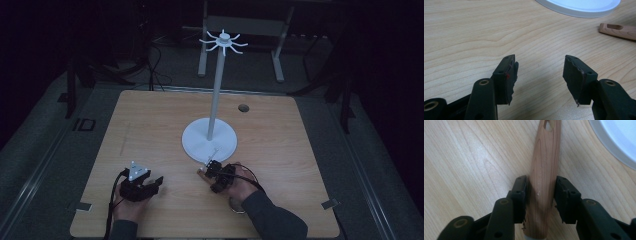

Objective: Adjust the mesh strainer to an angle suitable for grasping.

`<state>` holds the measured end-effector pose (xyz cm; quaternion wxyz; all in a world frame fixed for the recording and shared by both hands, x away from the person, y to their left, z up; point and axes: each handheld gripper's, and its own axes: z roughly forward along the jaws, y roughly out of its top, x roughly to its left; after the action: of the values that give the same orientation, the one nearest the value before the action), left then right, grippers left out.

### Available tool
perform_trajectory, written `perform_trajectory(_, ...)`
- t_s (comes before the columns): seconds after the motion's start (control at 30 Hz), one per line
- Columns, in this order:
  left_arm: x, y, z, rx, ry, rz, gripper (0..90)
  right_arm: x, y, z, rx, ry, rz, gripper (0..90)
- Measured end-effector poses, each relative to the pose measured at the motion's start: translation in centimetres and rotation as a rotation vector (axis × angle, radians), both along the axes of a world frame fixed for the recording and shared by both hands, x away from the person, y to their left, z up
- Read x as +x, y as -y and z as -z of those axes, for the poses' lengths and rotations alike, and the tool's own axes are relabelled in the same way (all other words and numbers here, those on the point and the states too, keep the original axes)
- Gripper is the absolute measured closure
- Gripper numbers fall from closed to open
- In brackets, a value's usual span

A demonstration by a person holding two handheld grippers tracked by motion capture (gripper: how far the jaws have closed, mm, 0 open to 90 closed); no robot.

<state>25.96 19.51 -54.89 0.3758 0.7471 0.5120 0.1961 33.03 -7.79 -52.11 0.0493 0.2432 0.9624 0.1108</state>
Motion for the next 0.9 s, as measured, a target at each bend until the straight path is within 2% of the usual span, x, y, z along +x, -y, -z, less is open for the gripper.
perform_trajectory(0.07,0.0,0.0,0.0,0.000,-0.001,0.000,44.0,0.0,-0.3,0.0,0.000,-0.001,-0.005,60.2)
perform_trajectory(0.17,0.0,0.0,0.0,0.001,-0.002,0.001,44.0,0.1,-0.8,0.0,-0.005,-0.028,-0.012,61.8)
perform_trajectory(0.23,0.0,0.0,0.0,0.001,-0.003,0.000,44.0,0.1,-1.0,-0.1,-0.022,-0.034,-0.015,62.3)
perform_trajectory(0.43,0.0,0.0,0.0,0.001,-0.004,0.000,44.0,0.1,-0.8,-0.1,-0.045,-0.046,-0.020,67.3)
perform_trajectory(0.57,0.0,0.0,0.0,0.003,-0.004,-0.001,44.0,0.0,-0.5,-0.2,-0.048,-0.038,-0.042,68.0)
perform_trajectory(0.7,0.0,0.0,0.1,0.004,-0.005,-0.001,44.0,-0.3,-0.3,-0.2,-0.039,-0.018,-0.040,68.1)
perform_trajectory(0.9,0.1,0.0,0.1,0.002,-0.005,-0.004,44.0,-0.2,0.2,-0.8,0.004,0.014,-0.036,68.0)
